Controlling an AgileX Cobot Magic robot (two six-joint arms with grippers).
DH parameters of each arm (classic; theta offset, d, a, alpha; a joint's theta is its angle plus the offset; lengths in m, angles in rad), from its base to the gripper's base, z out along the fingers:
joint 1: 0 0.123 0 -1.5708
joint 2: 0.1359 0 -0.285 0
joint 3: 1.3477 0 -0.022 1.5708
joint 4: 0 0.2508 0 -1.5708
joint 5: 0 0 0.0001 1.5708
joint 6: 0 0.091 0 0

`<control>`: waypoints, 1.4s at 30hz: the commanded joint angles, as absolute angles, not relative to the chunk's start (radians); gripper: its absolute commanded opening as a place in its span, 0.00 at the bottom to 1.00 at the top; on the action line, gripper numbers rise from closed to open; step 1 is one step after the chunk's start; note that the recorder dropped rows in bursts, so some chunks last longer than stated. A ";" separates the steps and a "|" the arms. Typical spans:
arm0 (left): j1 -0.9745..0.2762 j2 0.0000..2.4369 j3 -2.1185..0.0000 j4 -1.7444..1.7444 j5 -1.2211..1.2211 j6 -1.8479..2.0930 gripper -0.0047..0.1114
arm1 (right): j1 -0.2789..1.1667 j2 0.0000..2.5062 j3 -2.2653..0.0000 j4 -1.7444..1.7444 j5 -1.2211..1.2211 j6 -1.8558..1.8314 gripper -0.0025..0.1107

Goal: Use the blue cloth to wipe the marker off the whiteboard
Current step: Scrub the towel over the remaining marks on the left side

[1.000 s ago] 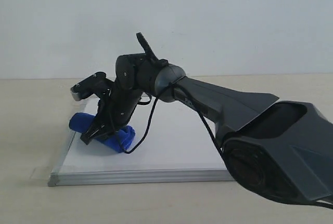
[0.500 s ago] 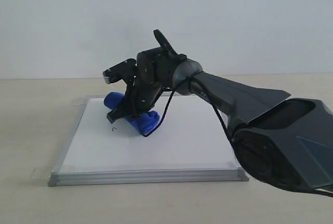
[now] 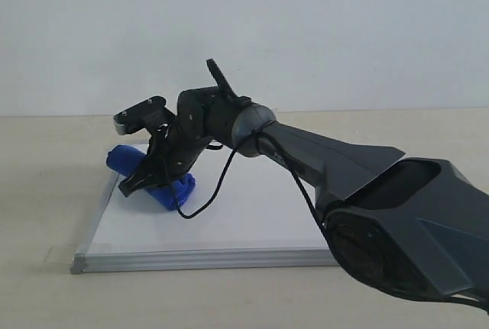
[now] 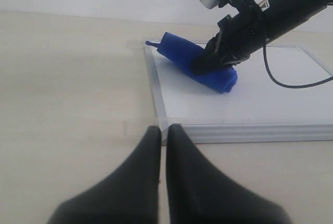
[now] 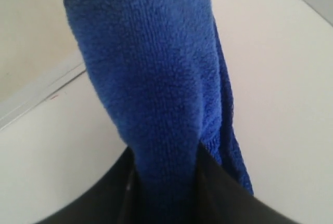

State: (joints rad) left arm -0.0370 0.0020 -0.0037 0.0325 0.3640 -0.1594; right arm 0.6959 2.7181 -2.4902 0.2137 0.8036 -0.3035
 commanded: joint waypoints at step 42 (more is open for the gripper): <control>-0.040 0.000 0.000 0.038 0.359 -0.167 0.07 | 0.665 2.766 -2.482 -0.027 0.813 0.030 0.02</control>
